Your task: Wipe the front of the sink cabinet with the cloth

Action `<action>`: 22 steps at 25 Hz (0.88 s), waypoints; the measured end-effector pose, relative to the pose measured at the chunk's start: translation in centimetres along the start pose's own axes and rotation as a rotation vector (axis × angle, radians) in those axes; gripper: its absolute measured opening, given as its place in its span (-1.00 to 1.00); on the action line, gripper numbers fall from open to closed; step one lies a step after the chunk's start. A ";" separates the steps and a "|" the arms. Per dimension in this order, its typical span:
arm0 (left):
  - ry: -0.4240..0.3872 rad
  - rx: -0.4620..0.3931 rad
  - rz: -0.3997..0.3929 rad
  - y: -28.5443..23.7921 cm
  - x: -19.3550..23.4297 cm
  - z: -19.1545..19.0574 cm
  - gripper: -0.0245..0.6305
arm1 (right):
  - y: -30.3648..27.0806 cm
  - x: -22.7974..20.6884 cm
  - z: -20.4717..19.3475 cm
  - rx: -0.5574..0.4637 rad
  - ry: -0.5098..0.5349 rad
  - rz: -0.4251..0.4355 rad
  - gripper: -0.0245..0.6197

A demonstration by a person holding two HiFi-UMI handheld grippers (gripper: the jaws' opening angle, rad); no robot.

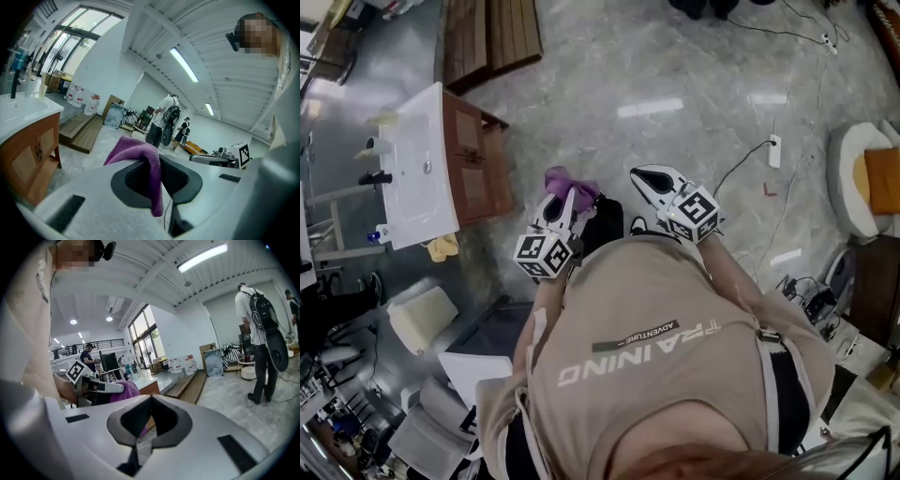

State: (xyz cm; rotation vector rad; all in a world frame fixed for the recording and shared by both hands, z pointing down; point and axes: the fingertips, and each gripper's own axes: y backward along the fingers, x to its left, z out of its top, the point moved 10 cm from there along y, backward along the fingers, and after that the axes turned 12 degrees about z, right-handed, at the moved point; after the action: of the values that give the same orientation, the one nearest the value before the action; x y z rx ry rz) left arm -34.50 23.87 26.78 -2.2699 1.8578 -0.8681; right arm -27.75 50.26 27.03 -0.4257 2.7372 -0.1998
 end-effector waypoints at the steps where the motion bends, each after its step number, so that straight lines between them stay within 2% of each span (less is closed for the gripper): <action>1: 0.008 0.010 -0.002 -1.0 0.9 0.2 -0.81 | -0.5 -0.4 0.2 0.008 0.003 -0.023 -0.89; 3: 0.012 0.021 -0.016 -3.2 2.1 1.4 -0.81 | -0.7 -1.6 1.0 0.009 -0.013 -0.076 -0.89; 6: -0.035 -0.025 -0.076 -6.9 3.0 4.9 -0.81 | -1.2 -4.0 2.9 -0.014 -0.038 -0.112 -0.89; 11: -0.103 -0.107 -0.121 -9.9 6.0 9.3 -0.81 | -6.8 -6.8 7.4 0.000 0.043 -0.110 -0.89; 13: -0.108 -0.113 -0.114 -10.3 8.0 10.0 -0.81 | -9.2 -7.2 9.2 -0.031 0.061 -0.100 -0.89; 15: -0.060 -0.109 -0.088 -10.3 9.8 10.2 -0.81 | -10.7 -7.3 10.0 -0.034 0.054 -0.090 -0.89; 17: -0.016 -0.121 -0.069 -9.7 10.8 10.0 -0.81 | -11.6 -7.3 10.2 -0.005 0.052 -0.076 -0.89; 22: -0.001 -0.170 -0.007 -8.2 13.3 10.3 -0.81 | -15.3 -7.6 11.8 0.052 0.083 -0.020 -0.89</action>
State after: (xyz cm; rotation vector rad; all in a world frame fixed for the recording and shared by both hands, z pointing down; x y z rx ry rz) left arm -21.07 10.76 26.40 -2.3724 1.9958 -0.7350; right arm -12.56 37.28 21.59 -0.4403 2.8029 -0.2999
